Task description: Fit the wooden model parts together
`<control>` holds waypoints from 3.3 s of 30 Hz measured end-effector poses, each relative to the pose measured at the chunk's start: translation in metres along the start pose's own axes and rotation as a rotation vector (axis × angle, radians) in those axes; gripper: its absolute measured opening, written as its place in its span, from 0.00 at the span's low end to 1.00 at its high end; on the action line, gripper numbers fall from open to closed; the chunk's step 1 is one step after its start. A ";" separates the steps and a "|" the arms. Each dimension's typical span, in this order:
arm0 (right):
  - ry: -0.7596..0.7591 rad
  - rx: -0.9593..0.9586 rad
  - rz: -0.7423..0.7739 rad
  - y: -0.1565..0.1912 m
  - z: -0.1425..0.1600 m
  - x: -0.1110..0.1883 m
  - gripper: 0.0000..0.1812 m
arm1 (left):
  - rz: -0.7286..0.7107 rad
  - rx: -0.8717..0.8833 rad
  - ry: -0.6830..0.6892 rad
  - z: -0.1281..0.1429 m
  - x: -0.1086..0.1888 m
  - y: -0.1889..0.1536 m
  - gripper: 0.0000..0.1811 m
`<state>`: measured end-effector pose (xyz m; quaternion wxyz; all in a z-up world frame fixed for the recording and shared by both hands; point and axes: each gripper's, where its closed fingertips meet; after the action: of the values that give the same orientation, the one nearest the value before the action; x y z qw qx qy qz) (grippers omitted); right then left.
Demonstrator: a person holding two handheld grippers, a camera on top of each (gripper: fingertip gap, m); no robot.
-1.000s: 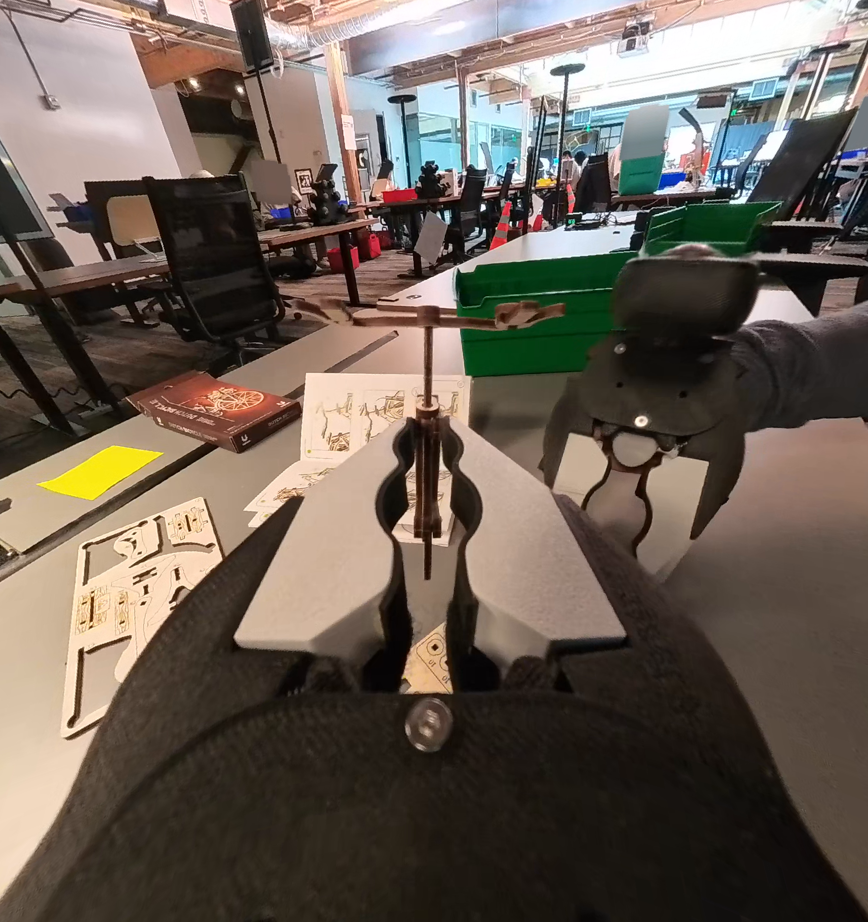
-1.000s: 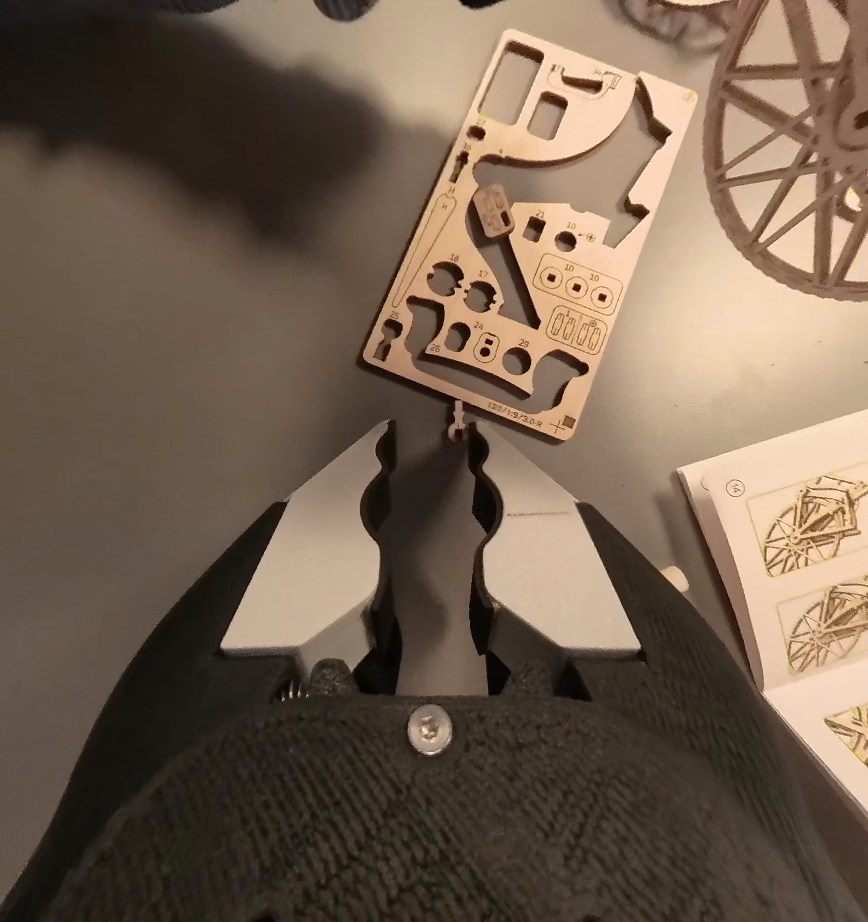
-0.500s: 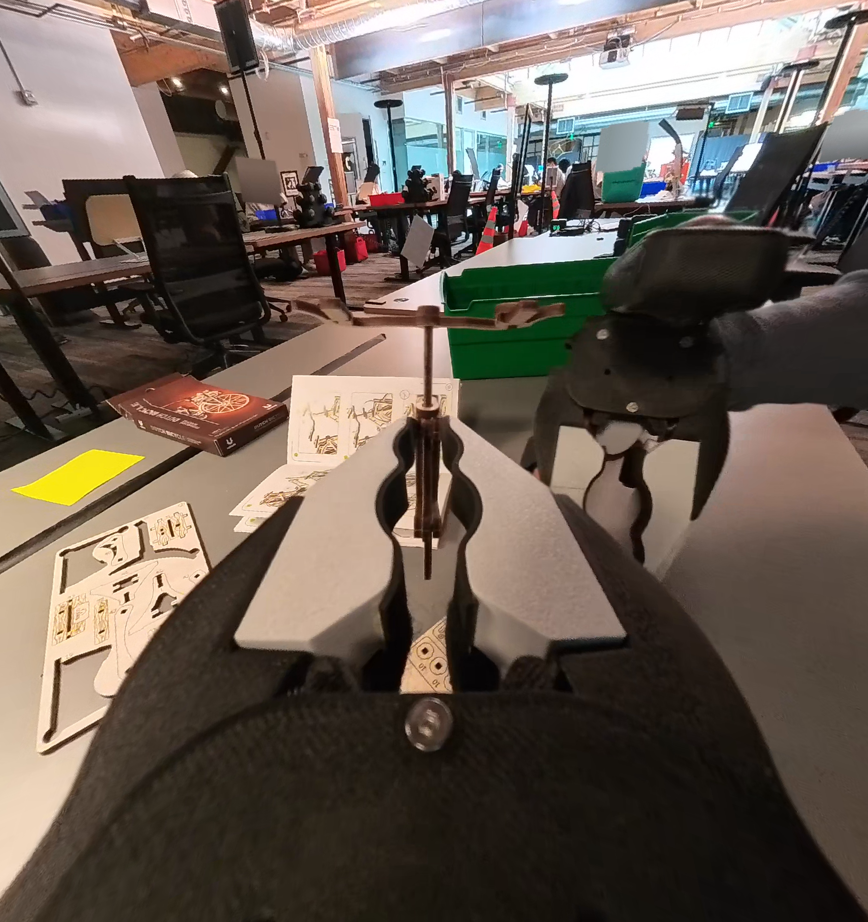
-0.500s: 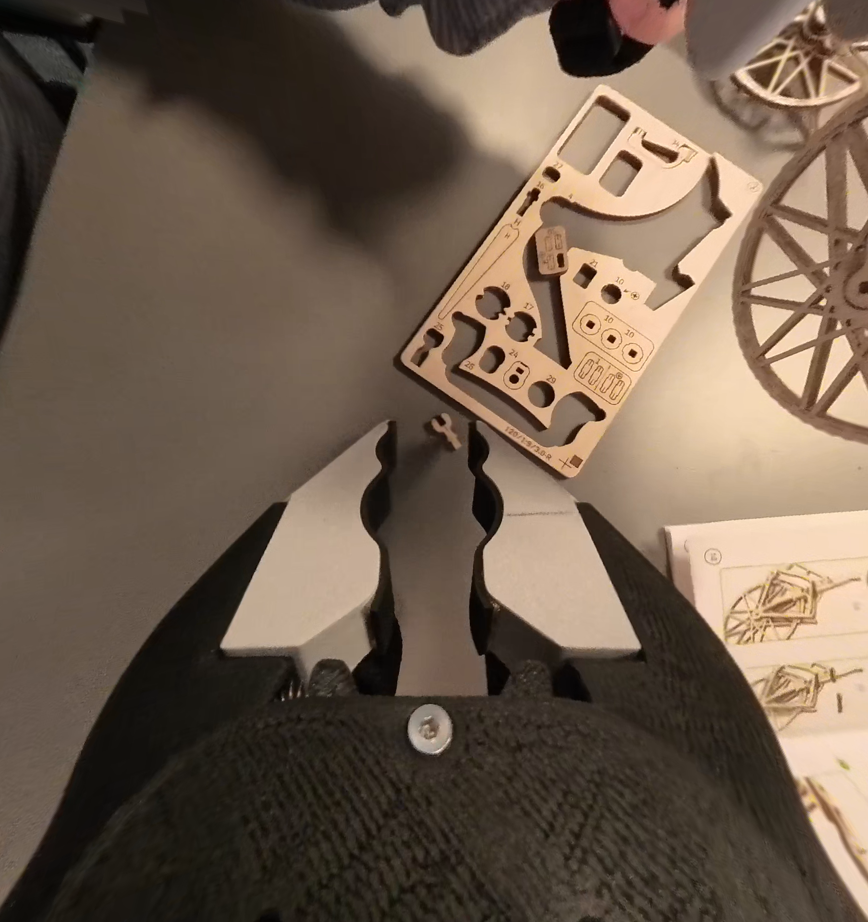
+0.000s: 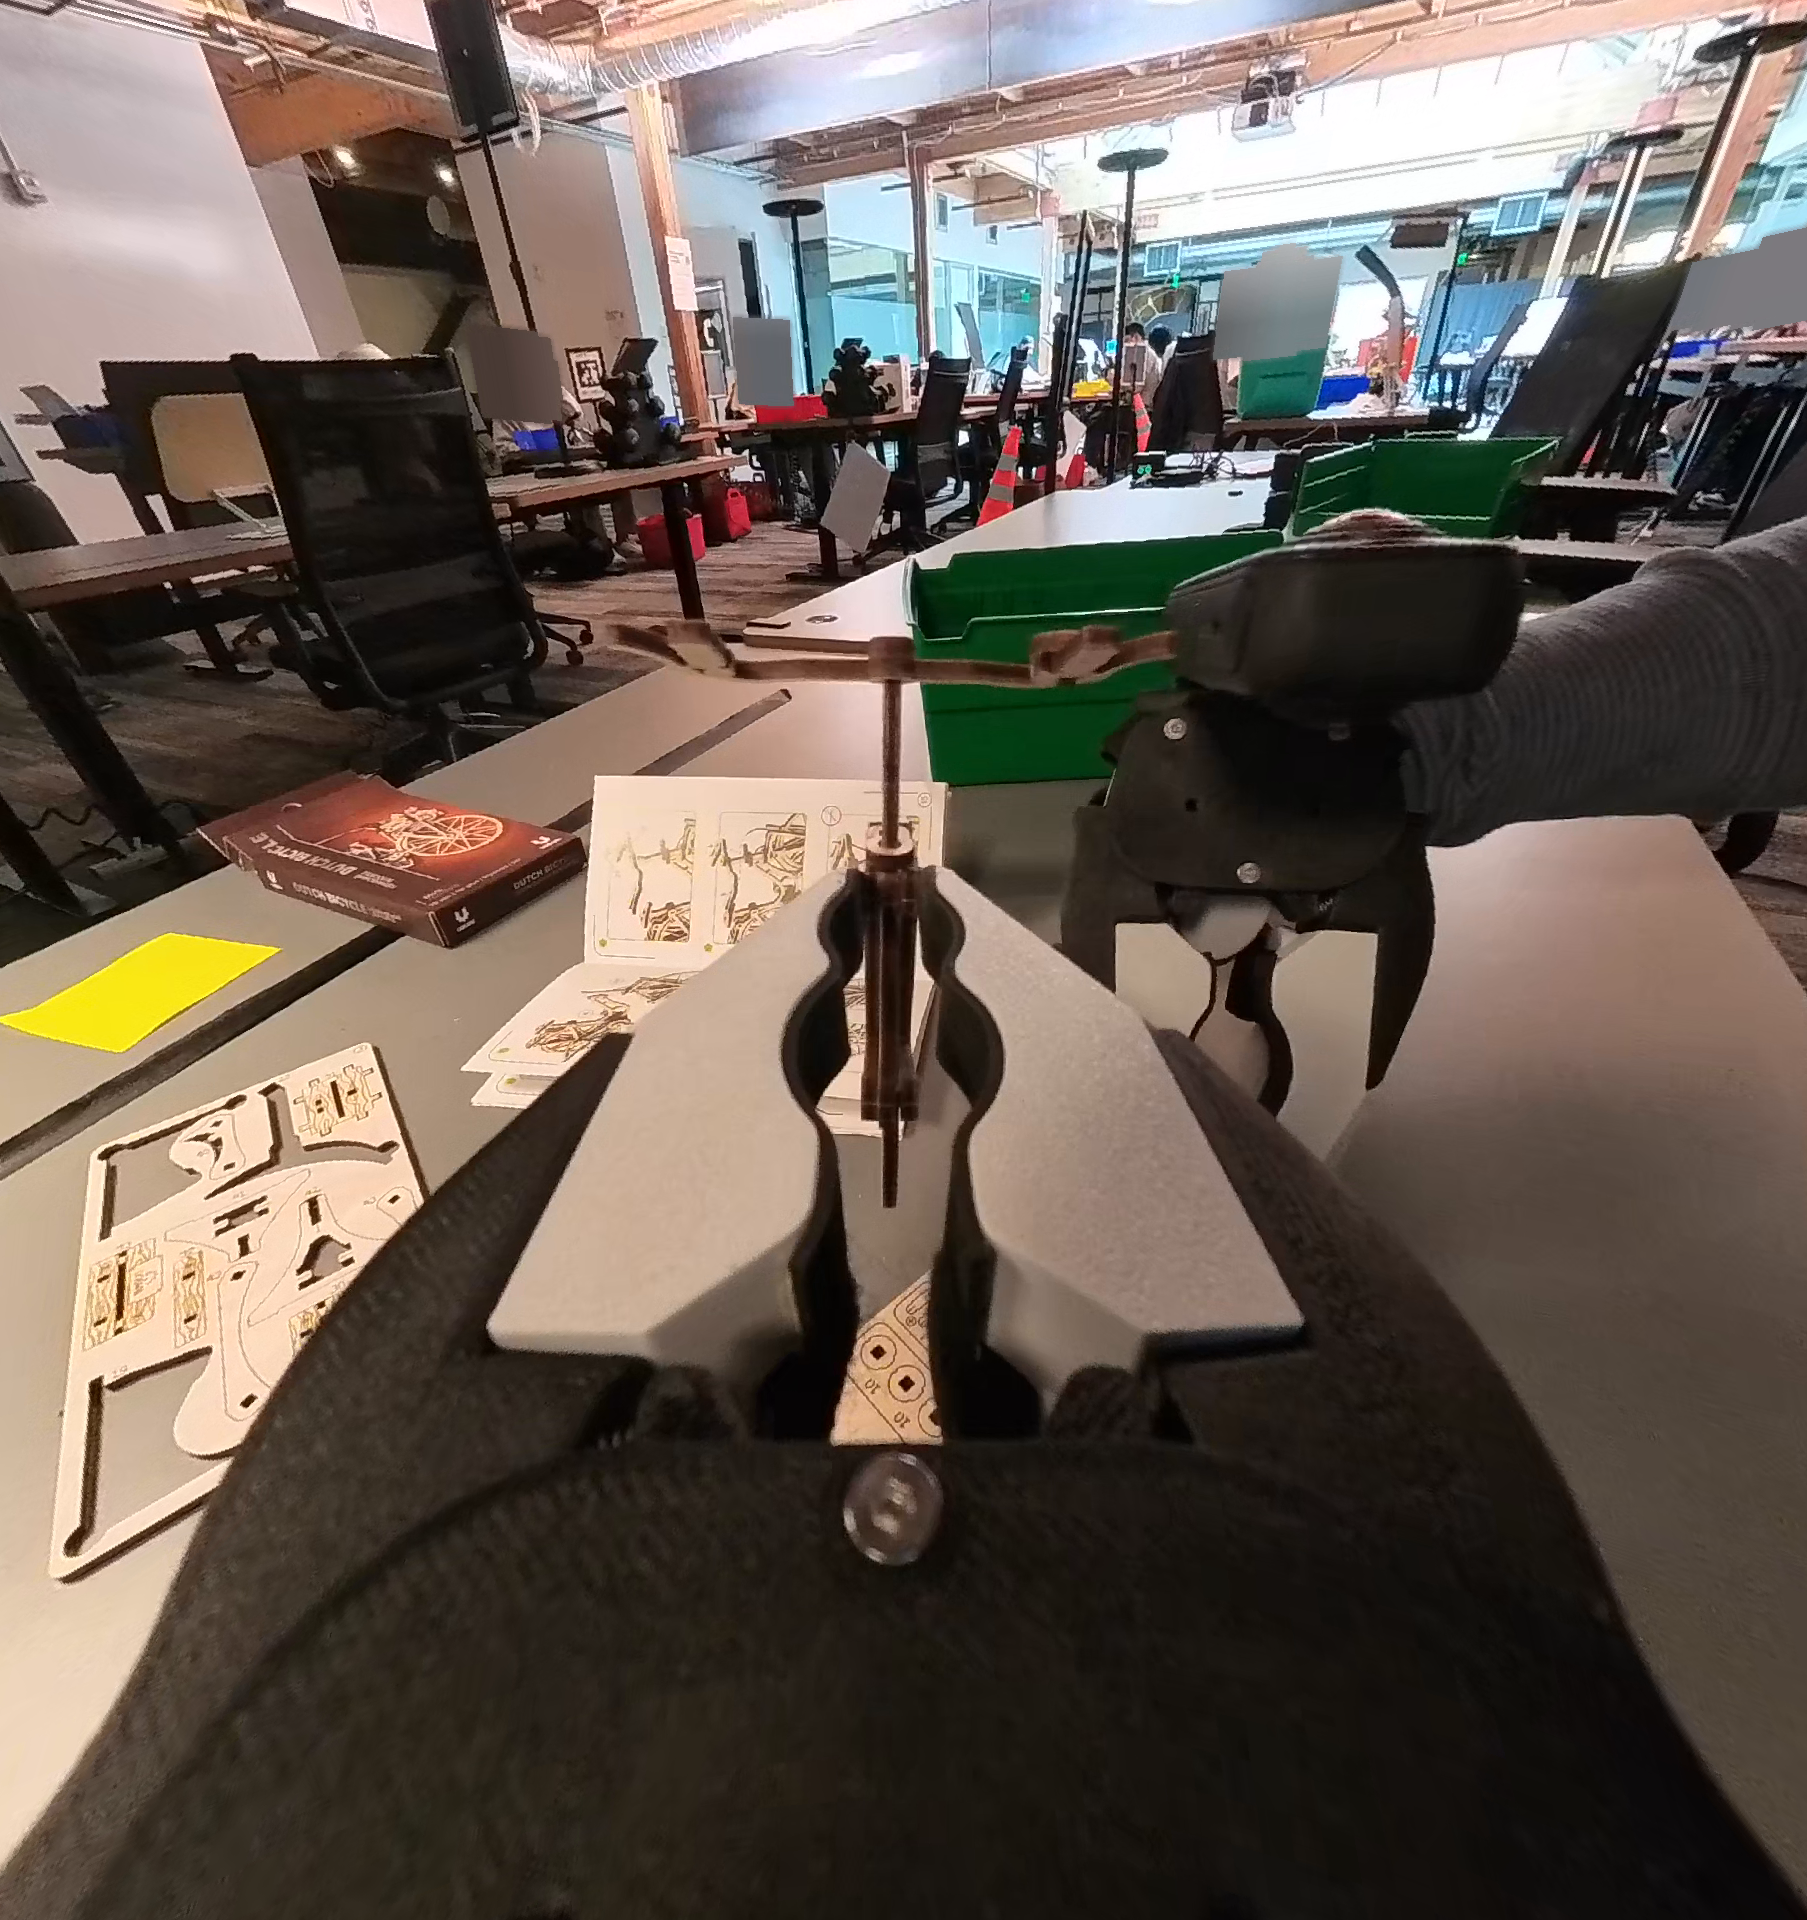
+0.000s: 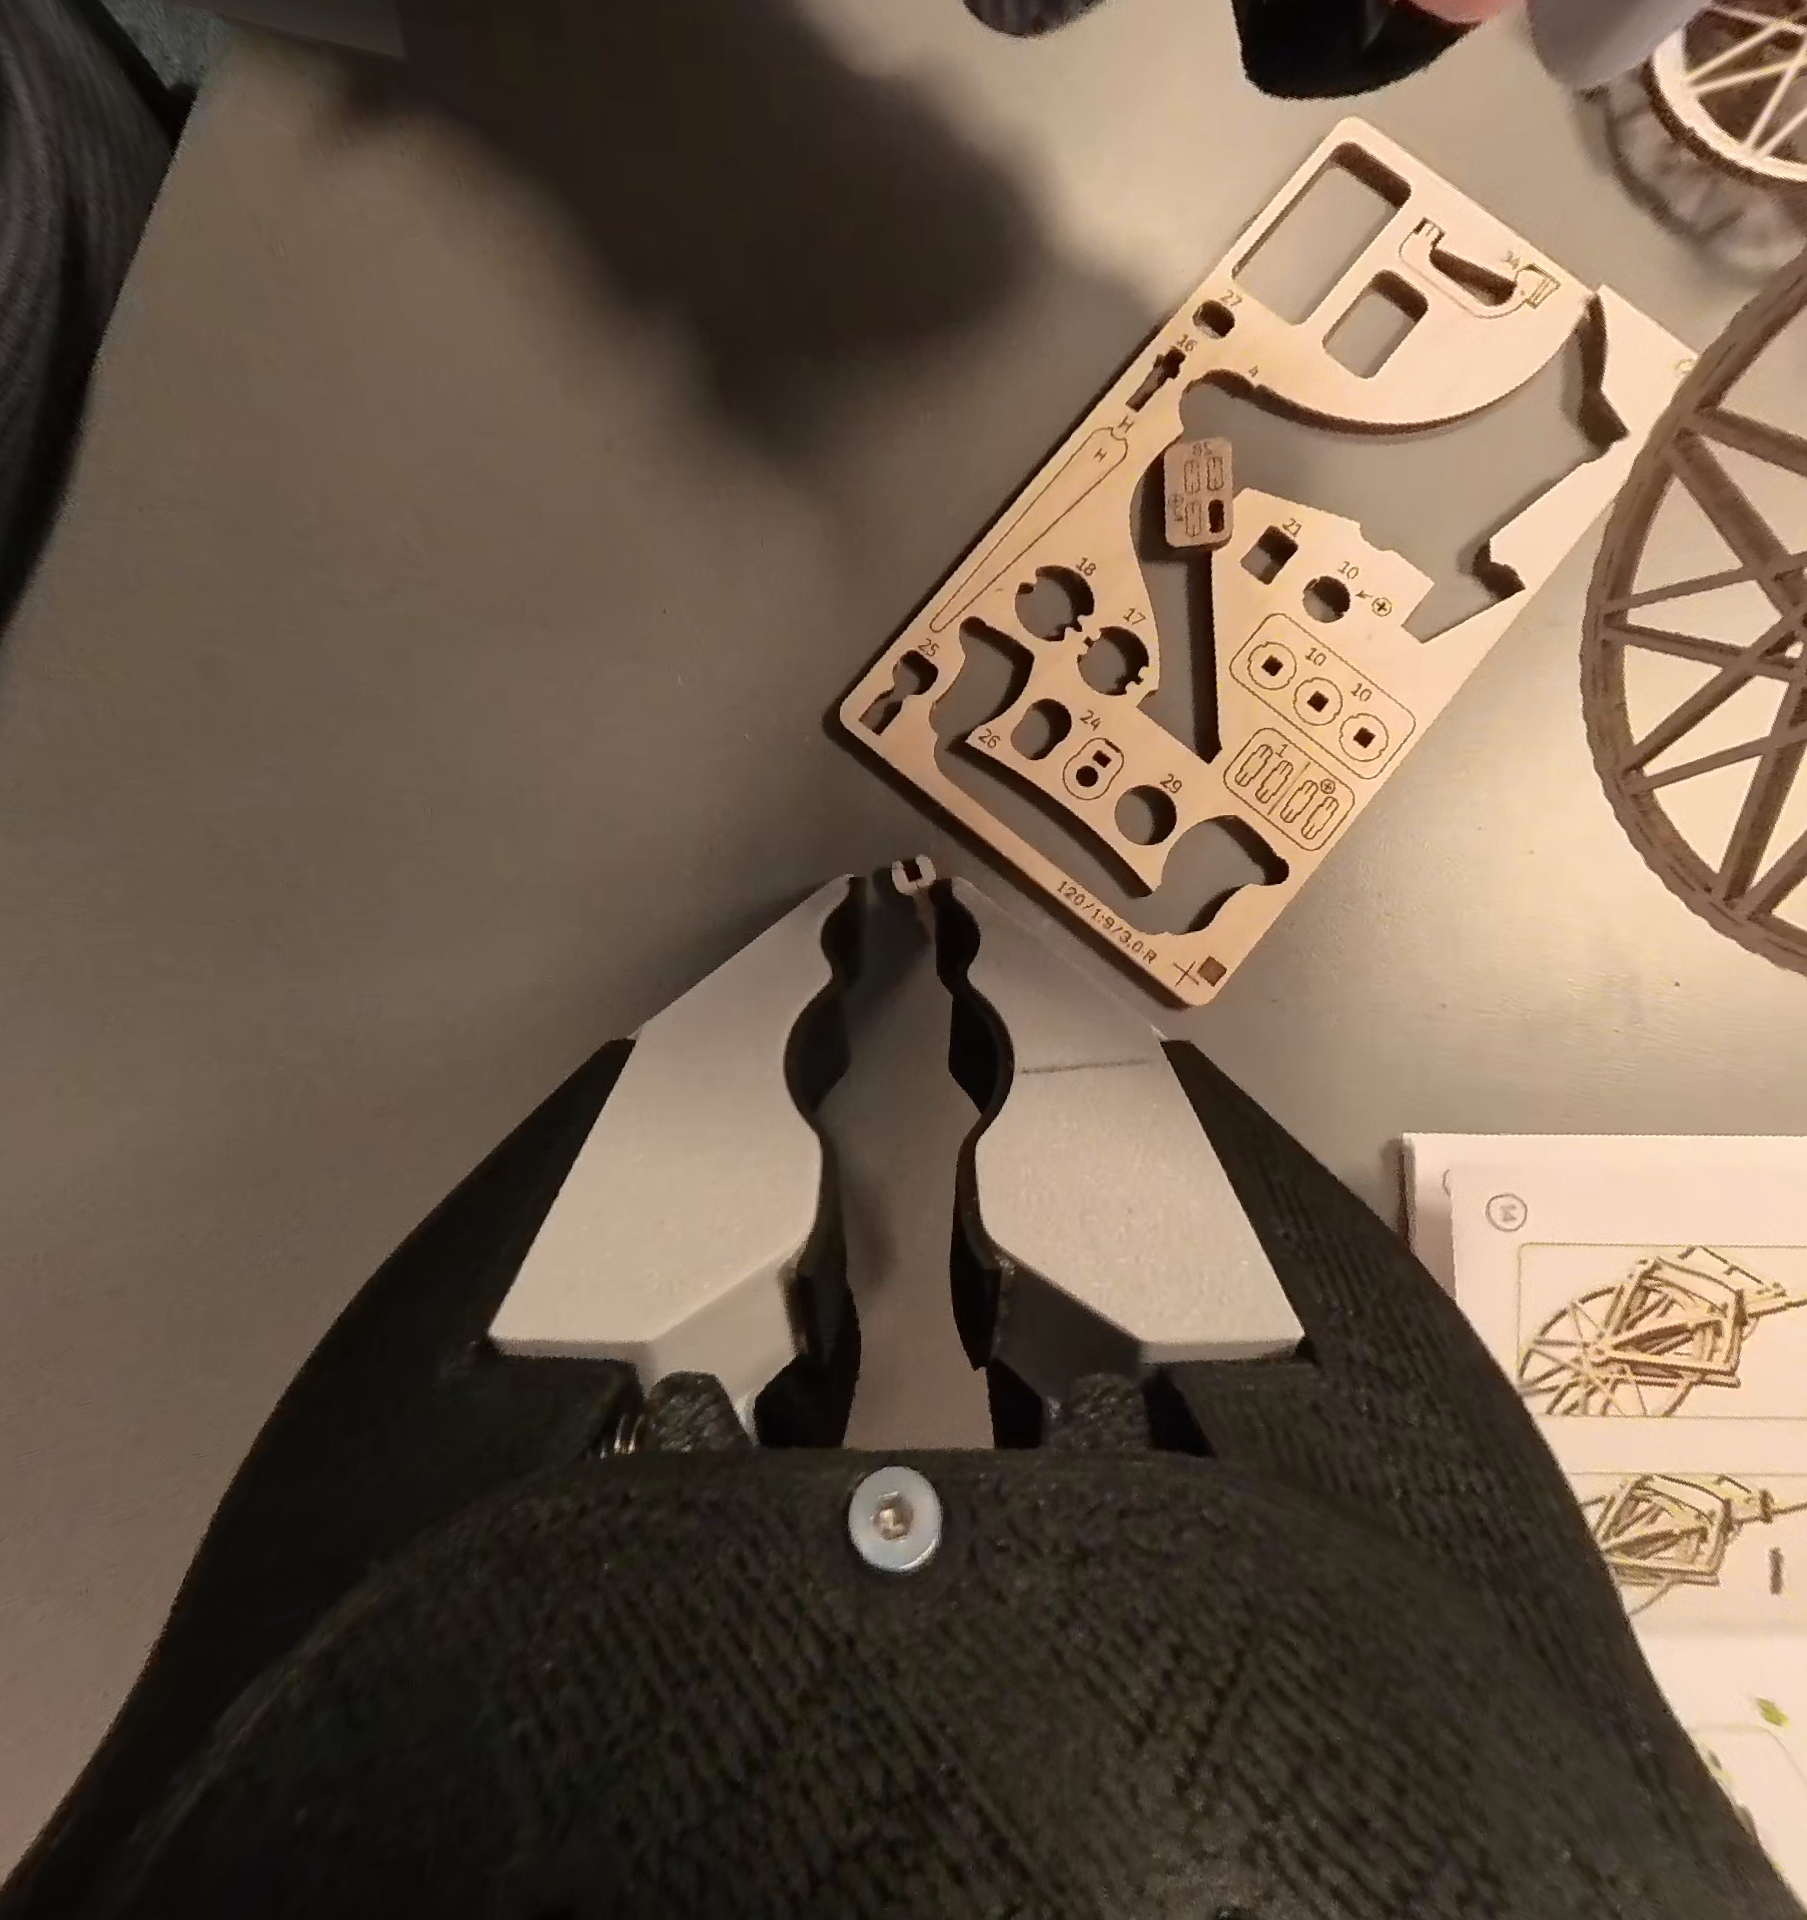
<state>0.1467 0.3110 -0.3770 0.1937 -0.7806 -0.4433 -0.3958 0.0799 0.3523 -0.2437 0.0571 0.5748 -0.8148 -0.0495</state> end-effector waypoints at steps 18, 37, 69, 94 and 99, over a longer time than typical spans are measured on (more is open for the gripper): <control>-0.005 -0.024 -0.001 -0.001 0.000 0.001 0.04 | 0.016 0.003 0.014 0.003 -0.002 -0.003 0.05; -0.047 -0.054 0.020 0.001 -0.007 -0.004 0.00 | 0.039 -0.004 0.018 0.004 -0.003 -0.008 0.05; -0.094 0.141 0.328 -0.031 -0.071 0.114 0.00 | 0.162 -0.236 0.019 0.004 -0.008 -0.045 0.05; 0.095 0.159 0.445 -0.031 -0.030 0.085 0.00 | 0.147 -0.357 0.235 0.053 -0.027 -0.055 0.05; 0.102 0.161 0.446 -0.029 -0.027 0.081 0.00 | 0.159 -0.372 0.246 0.058 -0.029 -0.059 0.05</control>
<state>0.1340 0.3526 -0.2982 0.3599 -0.8202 -0.2796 -0.3458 0.1361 0.3609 -0.3108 0.2647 0.4901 -0.8213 -0.1234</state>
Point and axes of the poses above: each gripper's, where its closed fingertips meet, x back along the fingers, z out of its underside, y = z × x across the jaws, and after that the axes turned 5 degrees about -x, right-handed
